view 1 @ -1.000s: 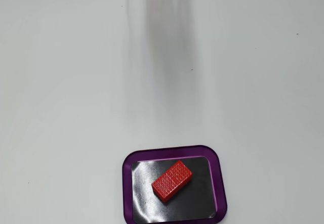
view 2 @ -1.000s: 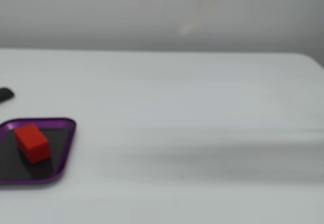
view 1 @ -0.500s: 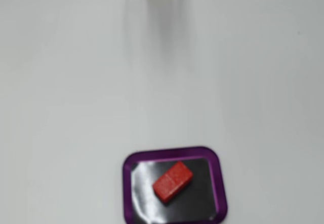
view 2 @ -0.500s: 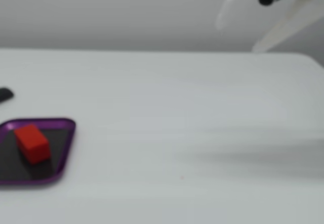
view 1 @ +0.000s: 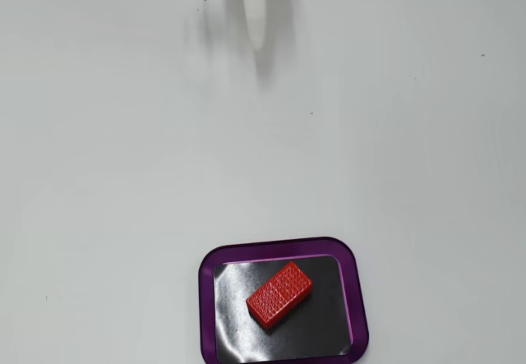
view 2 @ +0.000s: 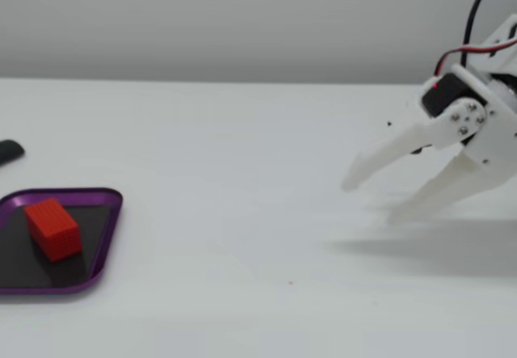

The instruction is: Pick up the cube and place it in the box.

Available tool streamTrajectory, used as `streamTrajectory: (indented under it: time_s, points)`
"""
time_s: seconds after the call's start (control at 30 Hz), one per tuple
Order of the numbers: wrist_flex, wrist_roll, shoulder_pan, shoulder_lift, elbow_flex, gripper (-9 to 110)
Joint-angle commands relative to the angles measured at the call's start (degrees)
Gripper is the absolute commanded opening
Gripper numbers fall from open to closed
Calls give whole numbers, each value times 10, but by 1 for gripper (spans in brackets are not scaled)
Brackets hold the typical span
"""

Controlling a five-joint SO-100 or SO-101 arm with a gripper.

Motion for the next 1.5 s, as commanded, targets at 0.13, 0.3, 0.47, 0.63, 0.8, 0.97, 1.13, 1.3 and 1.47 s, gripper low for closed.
streamTrajectory:
  time_s: [0.13, 0.3, 0.47, 0.63, 0.8, 0.97, 1.13, 1.3, 1.47]
  points:
    - [32, 107, 7, 47, 42, 15]
    - [36, 105, 7, 47, 42, -1]
    - [44, 105, 7, 47, 42, -1]
    - [48, 104, 6, 47, 42, -1]
    - [58, 104, 6, 47, 42, -1]
    - [73, 104, 6, 47, 41, 0]
    - [67, 105, 6, 47, 41, 0]
    - [66, 105, 6, 47, 41, 0]
    - [66, 105, 6, 47, 41, 0]
